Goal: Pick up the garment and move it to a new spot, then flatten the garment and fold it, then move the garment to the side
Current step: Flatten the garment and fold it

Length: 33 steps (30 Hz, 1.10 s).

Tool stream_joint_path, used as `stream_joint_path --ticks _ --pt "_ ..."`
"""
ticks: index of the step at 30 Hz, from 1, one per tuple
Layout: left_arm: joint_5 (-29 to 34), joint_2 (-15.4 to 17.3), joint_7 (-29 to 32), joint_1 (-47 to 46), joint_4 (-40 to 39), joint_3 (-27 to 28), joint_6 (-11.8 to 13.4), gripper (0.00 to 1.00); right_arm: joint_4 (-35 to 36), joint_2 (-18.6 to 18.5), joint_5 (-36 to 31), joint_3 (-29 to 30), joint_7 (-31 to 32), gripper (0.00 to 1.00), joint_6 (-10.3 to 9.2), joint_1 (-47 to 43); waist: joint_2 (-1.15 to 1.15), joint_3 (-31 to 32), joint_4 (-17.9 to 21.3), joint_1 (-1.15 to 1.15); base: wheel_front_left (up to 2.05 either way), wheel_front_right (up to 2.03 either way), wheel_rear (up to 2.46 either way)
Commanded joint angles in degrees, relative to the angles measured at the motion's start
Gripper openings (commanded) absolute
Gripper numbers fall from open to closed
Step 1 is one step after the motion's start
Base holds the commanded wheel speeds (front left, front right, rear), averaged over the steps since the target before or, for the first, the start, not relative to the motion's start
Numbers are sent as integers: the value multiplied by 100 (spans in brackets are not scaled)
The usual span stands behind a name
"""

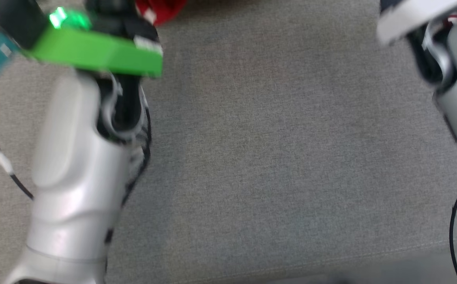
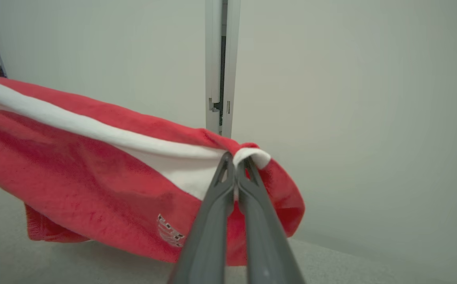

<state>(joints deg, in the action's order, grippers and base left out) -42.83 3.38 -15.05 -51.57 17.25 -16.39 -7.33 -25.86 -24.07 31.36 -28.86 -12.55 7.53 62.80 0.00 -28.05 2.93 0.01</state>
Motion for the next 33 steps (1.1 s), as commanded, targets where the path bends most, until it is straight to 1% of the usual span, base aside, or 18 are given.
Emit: stream_joint_path --ticks 1,3,6,8,10,14,17,19,22,26,30,33 --pt "-61 39 -12 388 -53 -129 -24 0 127 -141 311 -130 124 0 -8 -365 0 156 -91 -1 0 0 0" --pt "-161 99 -13 882 -118 -310 -24 0 272 -405 632 -260 301 0 -8 -848 0 296 -138 -1 0 0 0" --pt "-236 220 -13 1546 -179 -558 -25 0 634 -697 1123 -363 610 0 -8 -1631 0 545 -223 -1 0 0 0" --pt "-344 305 -14 1906 -198 -743 -21 0 873 -958 1320 -293 830 0 -8 -2118 0 715 -263 -1 0 0 0" --pt "-418 461 -14 2215 -171 -961 -22 0 1136 -1123 1464 -201 1087 0 -8 -2620 0 886 -284 -1 0 0 0" --pt "-728 738 -5 2787 -157 -1245 -20 0 1697 -1262 1920 236 1690 0 -10 -3650 0 1180 -256 -1 0 0 0" --pt "-923 1009 78 3102 -182 -1487 -16 0 2065 -1331 2031 521 2265 0 -10 -4369 0 1350 -233 -1 0 0 0" --pt "-1021 1164 183 3338 -238 -1625 -12 0 2251 -1353 1972 703 2743 0 -12 -4867 0 1457 -223 -1 0 0 0" --pt "-1236 1400 469 3678 -368 -1849 -9 0 2516 -1241 1876 1057 3472 0 -12 -5574 0 1603 -227 -1 0 0 0" --pt "-1412 1669 898 4116 -617 -2063 13 0 2949 -918 1765 1572 4296 0 -11 -6385 0 1741 -237 -1 0 0 0" --pt "-1626 1906 1447 4458 -978 -2234 187 0 3377 -511 1506 2214 5011 0 -10 -7065 0 1816 -291 -1 0 0 0" --pt "-1712 2058 1775 4668 -1352 -2338 343 0 3802 -165 1134 2737 5529 0 -10 -7449 0 1838 -334 -1 0 0 0"
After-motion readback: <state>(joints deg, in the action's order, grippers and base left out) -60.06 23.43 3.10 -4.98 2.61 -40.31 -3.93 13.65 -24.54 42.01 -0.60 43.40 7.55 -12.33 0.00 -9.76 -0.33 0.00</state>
